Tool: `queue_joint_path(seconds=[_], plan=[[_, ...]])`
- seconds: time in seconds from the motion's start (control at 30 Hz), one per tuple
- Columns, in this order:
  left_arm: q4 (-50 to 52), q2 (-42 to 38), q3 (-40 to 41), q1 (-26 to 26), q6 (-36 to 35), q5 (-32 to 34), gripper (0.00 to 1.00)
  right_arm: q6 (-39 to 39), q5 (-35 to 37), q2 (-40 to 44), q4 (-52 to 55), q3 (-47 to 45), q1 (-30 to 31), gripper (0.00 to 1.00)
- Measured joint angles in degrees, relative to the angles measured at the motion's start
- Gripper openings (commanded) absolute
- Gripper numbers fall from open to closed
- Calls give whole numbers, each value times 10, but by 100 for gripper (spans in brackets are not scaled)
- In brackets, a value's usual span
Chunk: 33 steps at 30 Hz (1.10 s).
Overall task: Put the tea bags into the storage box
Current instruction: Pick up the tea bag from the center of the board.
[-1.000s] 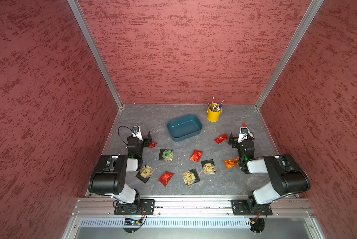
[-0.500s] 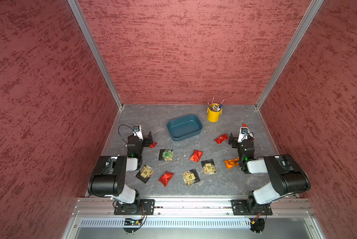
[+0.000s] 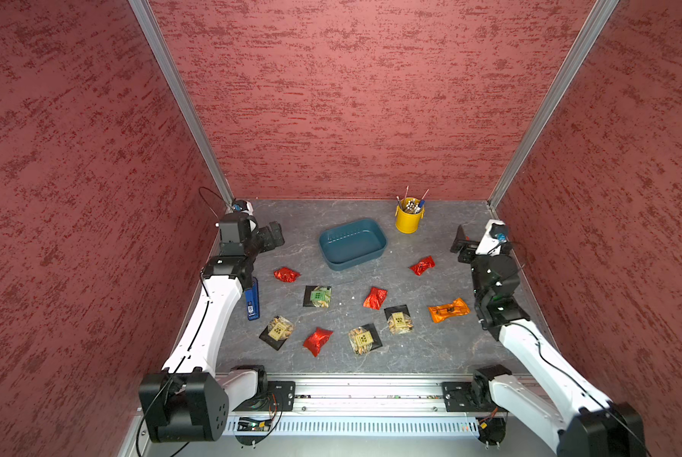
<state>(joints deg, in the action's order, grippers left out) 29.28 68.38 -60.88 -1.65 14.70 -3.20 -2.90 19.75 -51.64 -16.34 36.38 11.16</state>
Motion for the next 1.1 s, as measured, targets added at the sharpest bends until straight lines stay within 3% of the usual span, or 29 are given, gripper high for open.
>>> queue_joint_path(seconds=[0.17,0.4,0.77,1.1], plan=[[149,2,15,8,95,-43,100,-83,-49,-30,239,133,7,98],[215,44,28,7,139,-85,100,-168,-110,-92,450,163,15,98],[183,226,0,-21,153,-144,100,-188,-130,-133,528,196,16,98],[143,307,-56,-28,154,-143,87,-194,-129,-162,537,203,16,98]])
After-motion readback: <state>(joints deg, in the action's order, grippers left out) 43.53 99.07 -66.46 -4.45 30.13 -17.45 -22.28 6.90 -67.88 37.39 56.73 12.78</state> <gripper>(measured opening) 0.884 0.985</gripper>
